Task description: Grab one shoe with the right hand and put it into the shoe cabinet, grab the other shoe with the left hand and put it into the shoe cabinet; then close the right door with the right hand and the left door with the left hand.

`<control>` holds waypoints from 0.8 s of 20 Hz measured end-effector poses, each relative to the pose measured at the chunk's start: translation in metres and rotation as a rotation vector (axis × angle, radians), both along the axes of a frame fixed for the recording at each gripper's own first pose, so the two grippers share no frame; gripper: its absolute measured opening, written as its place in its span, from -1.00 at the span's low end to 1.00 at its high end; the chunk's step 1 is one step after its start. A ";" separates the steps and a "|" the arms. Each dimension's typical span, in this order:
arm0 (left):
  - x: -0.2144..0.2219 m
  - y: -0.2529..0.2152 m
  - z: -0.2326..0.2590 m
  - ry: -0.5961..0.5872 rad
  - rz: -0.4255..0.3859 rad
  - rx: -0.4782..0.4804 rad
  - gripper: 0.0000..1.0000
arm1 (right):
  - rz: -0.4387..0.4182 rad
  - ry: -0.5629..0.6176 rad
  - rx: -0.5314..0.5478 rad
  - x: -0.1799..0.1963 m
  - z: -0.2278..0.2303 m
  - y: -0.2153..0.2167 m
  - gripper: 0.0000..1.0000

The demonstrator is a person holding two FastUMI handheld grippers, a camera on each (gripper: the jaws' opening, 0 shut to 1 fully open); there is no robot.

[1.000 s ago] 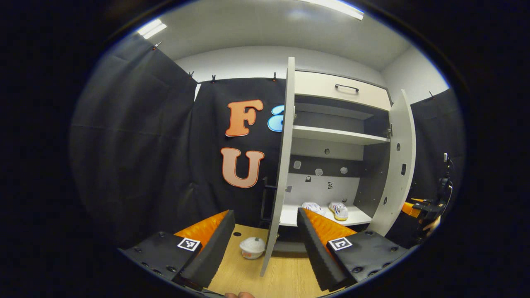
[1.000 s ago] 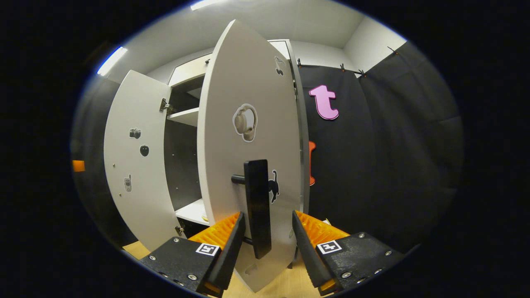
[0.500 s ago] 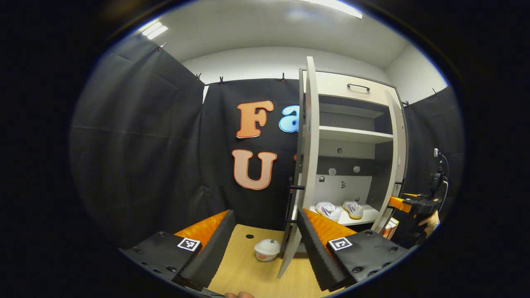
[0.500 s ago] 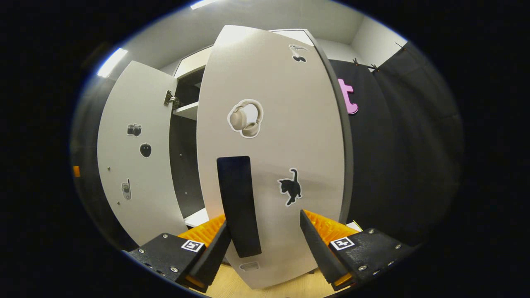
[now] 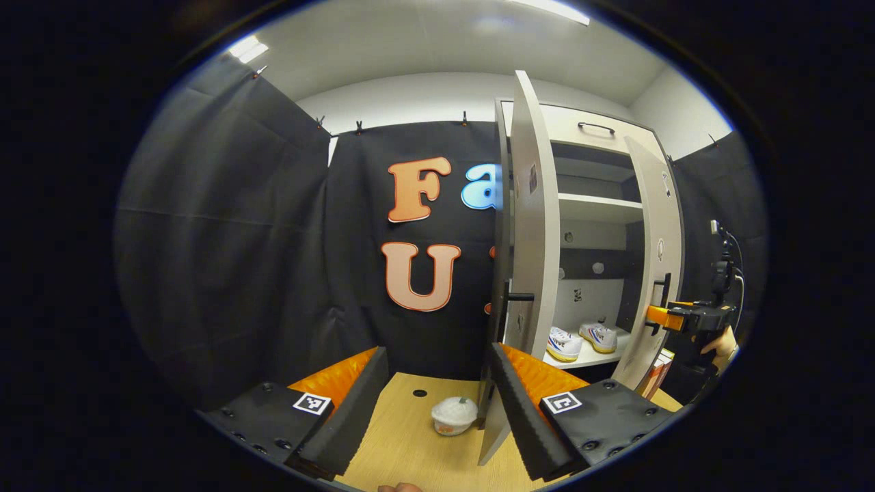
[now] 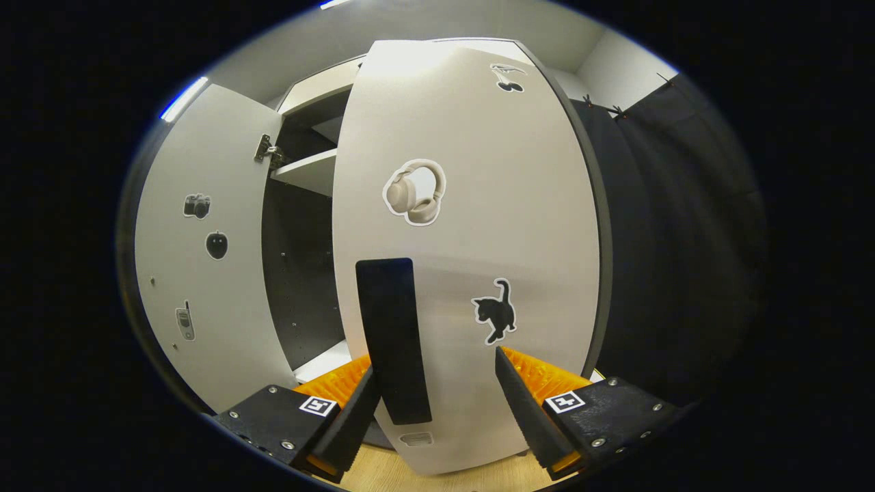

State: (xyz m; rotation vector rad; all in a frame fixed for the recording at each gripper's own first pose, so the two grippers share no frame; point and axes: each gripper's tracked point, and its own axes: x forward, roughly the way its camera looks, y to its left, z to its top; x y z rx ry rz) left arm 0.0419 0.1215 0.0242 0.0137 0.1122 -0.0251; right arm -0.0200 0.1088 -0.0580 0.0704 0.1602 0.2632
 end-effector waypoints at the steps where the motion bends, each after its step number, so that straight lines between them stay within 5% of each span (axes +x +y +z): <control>1: 0.008 -0.006 -0.007 0.009 -0.031 -0.024 0.92 | 0.000 -0.003 -0.012 0.003 0.000 0.004 0.89; 4: 0.031 -0.025 -0.020 0.030 -0.126 -0.079 0.94 | -0.004 -0.006 -0.027 0.007 -0.001 0.007 0.88; 16: 0.061 -0.053 -0.032 0.075 -0.226 -0.058 0.92 | -0.022 -0.025 -0.007 -0.028 0.006 -0.007 0.90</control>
